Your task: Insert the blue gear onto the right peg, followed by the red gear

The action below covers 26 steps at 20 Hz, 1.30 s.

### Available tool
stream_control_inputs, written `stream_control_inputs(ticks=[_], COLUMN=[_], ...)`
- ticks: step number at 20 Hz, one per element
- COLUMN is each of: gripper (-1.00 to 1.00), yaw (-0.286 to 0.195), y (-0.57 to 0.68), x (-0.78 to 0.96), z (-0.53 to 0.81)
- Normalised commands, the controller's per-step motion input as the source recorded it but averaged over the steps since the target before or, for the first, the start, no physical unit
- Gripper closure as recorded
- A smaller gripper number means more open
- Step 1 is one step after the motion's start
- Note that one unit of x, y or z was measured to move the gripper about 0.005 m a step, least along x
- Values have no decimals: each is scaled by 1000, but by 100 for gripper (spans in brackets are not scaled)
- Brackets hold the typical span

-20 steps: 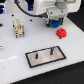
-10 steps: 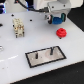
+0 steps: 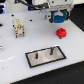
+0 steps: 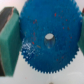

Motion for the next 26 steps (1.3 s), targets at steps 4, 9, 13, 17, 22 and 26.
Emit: stream_control_inputs(ticks=[4,9,13,17,22,26], gripper=[100,100,100,100,100,100], yaw=[0,0,0,0,0,0], y=[-140,-171,-237,-248,-236,-233], x=[810,805,805,822,818,811], z=[462,434,374,269,224,159])
